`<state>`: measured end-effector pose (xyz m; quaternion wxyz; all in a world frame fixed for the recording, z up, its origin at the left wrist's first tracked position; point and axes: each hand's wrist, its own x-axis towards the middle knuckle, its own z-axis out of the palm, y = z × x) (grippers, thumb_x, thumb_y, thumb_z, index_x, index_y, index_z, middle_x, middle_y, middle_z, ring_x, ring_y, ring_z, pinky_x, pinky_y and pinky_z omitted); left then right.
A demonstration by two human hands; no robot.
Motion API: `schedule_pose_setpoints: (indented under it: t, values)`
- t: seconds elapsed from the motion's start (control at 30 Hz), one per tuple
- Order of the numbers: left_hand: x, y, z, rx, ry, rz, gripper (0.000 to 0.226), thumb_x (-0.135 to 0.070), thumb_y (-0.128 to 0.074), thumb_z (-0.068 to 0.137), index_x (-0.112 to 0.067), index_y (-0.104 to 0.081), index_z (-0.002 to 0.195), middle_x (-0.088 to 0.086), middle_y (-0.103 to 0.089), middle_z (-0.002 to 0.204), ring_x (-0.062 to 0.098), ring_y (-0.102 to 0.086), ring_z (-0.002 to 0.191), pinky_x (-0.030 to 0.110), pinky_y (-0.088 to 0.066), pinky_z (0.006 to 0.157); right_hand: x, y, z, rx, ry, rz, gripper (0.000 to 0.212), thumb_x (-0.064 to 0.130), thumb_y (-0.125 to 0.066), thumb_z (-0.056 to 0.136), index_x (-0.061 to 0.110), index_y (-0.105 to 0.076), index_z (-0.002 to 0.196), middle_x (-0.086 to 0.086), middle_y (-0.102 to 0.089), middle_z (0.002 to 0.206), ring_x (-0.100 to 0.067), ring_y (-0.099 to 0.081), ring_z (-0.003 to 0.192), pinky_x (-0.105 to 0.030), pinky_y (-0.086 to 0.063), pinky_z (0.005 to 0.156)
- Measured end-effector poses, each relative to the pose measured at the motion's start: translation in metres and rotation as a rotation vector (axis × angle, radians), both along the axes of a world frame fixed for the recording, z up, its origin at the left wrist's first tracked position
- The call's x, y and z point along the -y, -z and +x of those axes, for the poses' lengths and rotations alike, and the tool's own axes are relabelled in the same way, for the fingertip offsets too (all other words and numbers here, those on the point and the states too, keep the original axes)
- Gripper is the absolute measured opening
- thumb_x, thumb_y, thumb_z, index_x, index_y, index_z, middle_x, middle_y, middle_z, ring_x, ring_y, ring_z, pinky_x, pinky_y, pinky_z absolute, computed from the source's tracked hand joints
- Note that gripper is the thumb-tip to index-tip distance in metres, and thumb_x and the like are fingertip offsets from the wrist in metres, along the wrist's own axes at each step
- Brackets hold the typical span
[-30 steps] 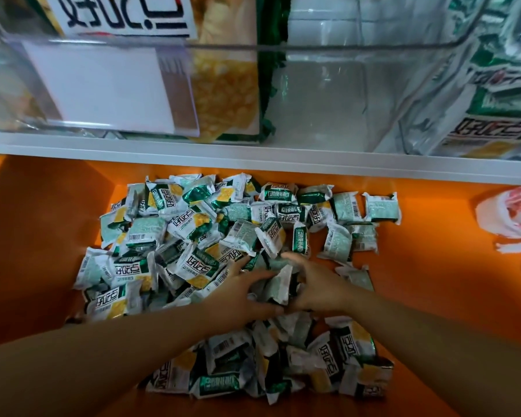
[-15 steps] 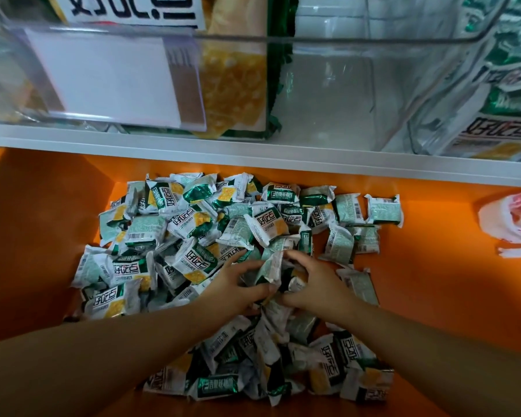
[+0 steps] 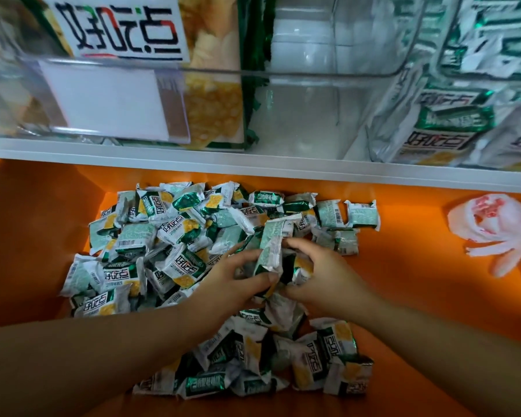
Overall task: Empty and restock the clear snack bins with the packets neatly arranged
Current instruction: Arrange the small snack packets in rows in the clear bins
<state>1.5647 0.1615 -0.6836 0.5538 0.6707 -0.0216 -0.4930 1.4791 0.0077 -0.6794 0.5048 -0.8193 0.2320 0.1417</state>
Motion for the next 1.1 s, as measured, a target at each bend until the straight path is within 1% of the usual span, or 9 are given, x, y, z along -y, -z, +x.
schedule_pose_setpoints:
  t: [0.2,0.3,0.37,0.47,0.57,0.77,0.87,0.93,1.1]
  values:
    - [-0.002,-0.060,-0.022,0.182,-0.011,-0.139,0.027,-0.017,-0.075,0.078,-0.041,-0.068,0.089,-0.021,-0.031,0.142,0.015,-0.065,0.103,0.043,-0.058,0.080,-0.003,-0.065,-0.025,0.138,0.034,-0.065,0.077,0.014,-0.077,0.075,0.029,-0.041,0.141,0.017,-0.046,0.124,0.002,-0.042,0.110,-0.009,-0.036,0.086]
    - [-0.007,-0.091,-0.041,0.196,-0.025,-0.198,0.027,-0.011,-0.073,0.078,-0.037,-0.070,0.086,-0.027,-0.066,0.103,0.030,-0.066,0.103,0.053,-0.055,0.086,-0.011,-0.097,-0.046,0.208,0.028,-0.091,0.075,0.013,-0.076,0.076,0.027,-0.041,0.141,0.020,-0.041,0.117,0.006,-0.037,0.109,0.005,-0.031,0.075]
    - [-0.011,-0.113,-0.056,0.218,0.009,-0.230,0.027,-0.010,-0.072,0.079,-0.037,-0.074,0.084,-0.022,-0.071,0.093,0.025,-0.068,0.098,0.046,-0.057,0.082,-0.017,-0.117,-0.062,0.252,0.024,-0.113,0.074,0.011,-0.076,0.076,0.025,-0.041,0.141,0.022,-0.040,0.114,0.005,-0.039,0.112,0.008,-0.029,0.074]
    - [-0.016,-0.140,-0.078,0.235,0.024,-0.263,0.029,-0.006,-0.070,0.079,-0.026,-0.070,0.100,-0.013,-0.069,0.107,0.012,-0.071,0.083,0.030,-0.059,0.066,-0.023,-0.142,-0.085,0.307,0.042,-0.123,0.074,0.012,-0.076,0.077,0.026,-0.041,0.141,0.023,-0.045,0.122,0.001,-0.043,0.118,-0.003,-0.035,0.088]
    - [-0.018,-0.167,-0.097,0.335,0.015,-0.282,0.034,-0.020,-0.077,0.065,-0.027,-0.071,0.099,-0.013,-0.043,0.140,0.011,-0.071,0.085,0.032,-0.059,0.067,-0.025,-0.167,-0.105,0.369,0.047,-0.174,0.076,0.017,-0.077,0.077,0.029,-0.040,0.142,0.016,-0.045,0.134,-0.002,-0.043,0.123,-0.016,-0.038,0.096]
    - [0.002,-0.226,-0.119,0.522,0.116,-0.390,0.028,-0.030,-0.076,0.064,-0.037,-0.075,0.091,-0.011,-0.056,0.121,0.024,-0.069,0.089,0.036,-0.059,0.069,-0.008,-0.222,-0.134,0.522,0.094,-0.283,0.074,0.013,-0.079,0.073,0.031,-0.045,0.137,0.013,-0.051,0.131,-0.005,-0.049,0.120,-0.020,-0.042,0.095]
    - [0.029,-0.250,-0.126,0.606,0.175,-0.436,0.027,-0.021,-0.075,0.076,-0.046,-0.074,0.085,-0.009,-0.065,0.111,0.024,-0.067,0.092,0.034,-0.059,0.075,0.013,-0.251,-0.150,0.638,0.144,-0.335,0.068,0.011,-0.080,0.069,0.042,-0.052,0.123,0.010,-0.058,0.124,-0.008,-0.057,0.112,-0.021,-0.047,0.094]
    - [0.054,-0.266,-0.131,0.710,0.208,-0.454,0.038,-0.022,-0.077,0.078,-0.058,-0.068,0.078,-0.009,-0.050,0.134,0.017,-0.062,0.106,0.030,-0.057,0.078,0.031,-0.270,-0.160,0.678,0.177,-0.407,0.065,0.013,-0.080,0.070,0.050,-0.048,0.113,0.013,-0.058,0.120,-0.003,-0.055,0.109,-0.006,-0.042,0.087]
    - [0.136,-0.298,-0.141,0.910,0.308,-0.529,0.029,-0.049,-0.075,0.066,-0.064,-0.063,0.087,-0.019,-0.036,0.141,0.019,-0.044,0.132,0.045,-0.048,0.099,0.093,-0.307,-0.187,0.733,0.311,-0.604,0.071,0.012,-0.080,0.065,0.032,-0.053,0.128,0.006,-0.061,0.121,-0.009,-0.058,0.108,-0.008,-0.039,0.083]
